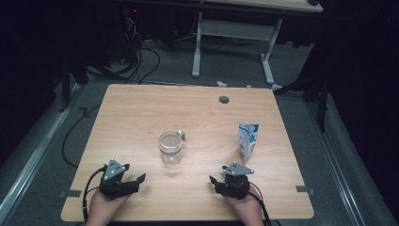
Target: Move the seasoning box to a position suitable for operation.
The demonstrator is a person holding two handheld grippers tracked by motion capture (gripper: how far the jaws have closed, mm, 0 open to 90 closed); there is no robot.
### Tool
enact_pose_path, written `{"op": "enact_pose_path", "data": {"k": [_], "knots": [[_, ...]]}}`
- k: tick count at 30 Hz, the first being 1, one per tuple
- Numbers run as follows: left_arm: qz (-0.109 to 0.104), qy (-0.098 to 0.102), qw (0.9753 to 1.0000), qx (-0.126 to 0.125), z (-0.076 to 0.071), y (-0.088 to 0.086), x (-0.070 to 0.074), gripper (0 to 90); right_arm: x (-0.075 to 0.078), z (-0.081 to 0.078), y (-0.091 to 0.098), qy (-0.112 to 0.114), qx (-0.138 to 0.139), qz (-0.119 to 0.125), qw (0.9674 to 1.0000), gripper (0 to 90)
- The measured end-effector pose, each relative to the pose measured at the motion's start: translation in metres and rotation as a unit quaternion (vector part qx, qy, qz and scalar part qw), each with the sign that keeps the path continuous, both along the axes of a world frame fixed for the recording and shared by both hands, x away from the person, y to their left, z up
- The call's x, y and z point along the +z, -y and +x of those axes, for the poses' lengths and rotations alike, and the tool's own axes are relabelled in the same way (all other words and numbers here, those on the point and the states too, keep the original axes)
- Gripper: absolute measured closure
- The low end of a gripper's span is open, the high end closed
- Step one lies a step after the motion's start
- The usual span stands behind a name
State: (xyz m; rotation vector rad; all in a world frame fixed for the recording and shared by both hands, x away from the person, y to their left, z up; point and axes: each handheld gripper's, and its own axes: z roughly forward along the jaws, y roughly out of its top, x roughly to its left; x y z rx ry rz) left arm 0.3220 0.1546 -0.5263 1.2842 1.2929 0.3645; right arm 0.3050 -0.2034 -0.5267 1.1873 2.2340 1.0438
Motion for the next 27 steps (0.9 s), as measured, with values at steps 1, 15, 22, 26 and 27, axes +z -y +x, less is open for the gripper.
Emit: {"op": "enact_pose_path", "data": {"k": [1, 15, 22, 26, 27], "knots": [[-0.004, -0.002, 1.0, -0.002, 0.001, 0.001, 0.001, 24.0, 0.0, -0.001, 0.002, 0.002, 0.001, 0.005, 1.0, 38.1], [-0.032, -0.003, 0.9994, -0.011, 0.0, 0.004, 0.004, 46.5, 0.006, -0.011, 0.013, 0.018, -0.014, 0.025, 0.9994, 50.7], [-0.013, 0.006, 0.9997, -0.019, 0.001, 0.006, 0.004, 40.4, 0.006, -0.009, 0.01, 0.02, -0.014, 0.018, 0.9995, 51.1], [-0.037, 0.014, 0.9992, -0.006, 0.008, 0.006, 0.009, 53.9, 0.005, -0.01, 0.01, 0.025, -0.015, 0.013, 0.9995, 50.4], [-0.037, 0.014, 0.9992, -0.006, 0.008, 0.006, 0.009, 57.3, 0.005, -0.01, 0.01, 0.024, -0.015, 0.013, 0.9995, 50.3]]}}
